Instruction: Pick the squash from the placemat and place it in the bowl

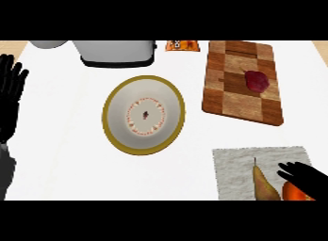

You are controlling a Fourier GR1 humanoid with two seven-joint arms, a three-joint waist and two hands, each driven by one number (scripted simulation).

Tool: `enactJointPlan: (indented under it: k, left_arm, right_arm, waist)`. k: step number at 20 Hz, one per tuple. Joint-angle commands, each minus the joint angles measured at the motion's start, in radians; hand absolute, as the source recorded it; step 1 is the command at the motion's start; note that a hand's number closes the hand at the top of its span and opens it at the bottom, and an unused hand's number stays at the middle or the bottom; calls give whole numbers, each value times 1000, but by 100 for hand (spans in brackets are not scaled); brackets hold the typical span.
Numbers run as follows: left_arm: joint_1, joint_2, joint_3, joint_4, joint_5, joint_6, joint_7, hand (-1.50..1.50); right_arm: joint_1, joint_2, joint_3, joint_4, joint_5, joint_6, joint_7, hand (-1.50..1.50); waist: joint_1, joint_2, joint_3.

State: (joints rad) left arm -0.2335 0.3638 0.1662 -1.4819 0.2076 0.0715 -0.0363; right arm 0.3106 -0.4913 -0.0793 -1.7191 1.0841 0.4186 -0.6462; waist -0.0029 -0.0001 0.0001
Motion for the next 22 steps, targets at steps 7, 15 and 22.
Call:
enactJointPlan:
  k: [7,15,22]
  left_arm:
    - [22,-30,11,-7,-43,-25,-16,0]
    - [-19,-24,45,2,-29,-36,11,0]
    - [-36,-24,16,-30,-30,-64,41,0]
  right_arm:
    - [-121,24,-13,186,84,-17,11,-150]
    - [-125,63,-52,240,31,-167,-111,150]
    - [-522,31,-54,510,119,-111,-19,150]
  waist:
    - [3,0,0]
    - [0,0,0]
    - [77,13,3]
